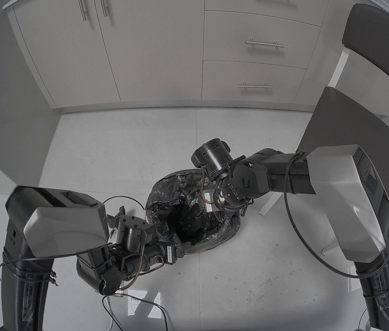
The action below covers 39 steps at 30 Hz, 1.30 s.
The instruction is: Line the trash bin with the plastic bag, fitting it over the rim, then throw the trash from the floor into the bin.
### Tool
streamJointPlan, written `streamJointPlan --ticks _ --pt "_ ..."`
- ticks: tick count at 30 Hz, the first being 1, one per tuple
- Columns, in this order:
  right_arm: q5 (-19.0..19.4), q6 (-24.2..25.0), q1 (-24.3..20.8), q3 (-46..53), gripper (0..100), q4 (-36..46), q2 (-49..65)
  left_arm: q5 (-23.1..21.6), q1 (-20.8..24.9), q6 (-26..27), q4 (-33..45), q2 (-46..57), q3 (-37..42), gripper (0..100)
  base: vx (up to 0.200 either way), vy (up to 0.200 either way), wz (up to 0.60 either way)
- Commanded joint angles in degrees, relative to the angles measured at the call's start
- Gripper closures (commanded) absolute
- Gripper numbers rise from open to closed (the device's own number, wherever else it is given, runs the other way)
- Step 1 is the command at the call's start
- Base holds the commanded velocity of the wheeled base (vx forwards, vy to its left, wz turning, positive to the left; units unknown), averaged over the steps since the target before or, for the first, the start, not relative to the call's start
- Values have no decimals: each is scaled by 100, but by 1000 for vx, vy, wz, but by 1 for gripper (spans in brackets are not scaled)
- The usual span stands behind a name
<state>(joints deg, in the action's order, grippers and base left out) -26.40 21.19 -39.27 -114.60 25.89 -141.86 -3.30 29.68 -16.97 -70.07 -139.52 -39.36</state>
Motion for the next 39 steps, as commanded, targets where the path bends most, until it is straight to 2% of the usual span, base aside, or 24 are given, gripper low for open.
streamJointPlan --ticks 1,7,14,19,20,22,23,27,31,33,34,35,36,38,39 --pt "-23 -1 -20 1 0 21 53 14 2 -140 -7 593 245 0 0 0 0" --pt "-23 8 -20 1 0 30 80 40 -77 -175 29 1278 579 0 0 0 0" --pt "-84 61 -11 1 0 30 36 58 -94 -114 -15 1340 790 0 0 0 0" --pt "-128 70 -28 1 0 30 53 75 -384 176 -253 1208 359 0 0 0 0" --pt "-137 61 -46 1 0 39 89 67 -613 510 -437 1050 -19 0 0 0 0" --pt "-137 61 -55 1 0 47 106 32 -745 669 -507 997 -230 0 0 0 0" --pt "-146 61 -99 1 0 65 159 14 -956 844 -481 892 -643 0 0 0 0" --pt "-137 52 -143 1 0 74 132 5 -1246 1064 -314 610 -1276 0 0 0 0" --pt "-119 -36 -231 1 0 12 62 5 -1369 1205 -279 426 -1443 0 0 0 0" --pt "-110 -150 -248 1 0 -23 1 5 -1395 1205 -297 399 -1443 0 0 0 0" --pt "-119 -431 -248 1 0 -155 -70 5 -1422 1196 -297 382 -1416 0 0 0 0" --pt "-119 -431 -248 1 0 -155 -70 5 -1422 1196 -297 382 -1416 0 0 0 0" --pt "-119 -783 -239 1 0 -489 -184 5 -1448 1187 -305 382 -1381 0 0 0 0" --pt "-119 -959 -239 1 0 -726 -254 5 -1448 1178 -341 382 -1355 0 0 0 0" --pt "-128 -1293 -239 1 0 -1148 -368 5 -1448 1178 -428 382 -1302 0 0 0 0"
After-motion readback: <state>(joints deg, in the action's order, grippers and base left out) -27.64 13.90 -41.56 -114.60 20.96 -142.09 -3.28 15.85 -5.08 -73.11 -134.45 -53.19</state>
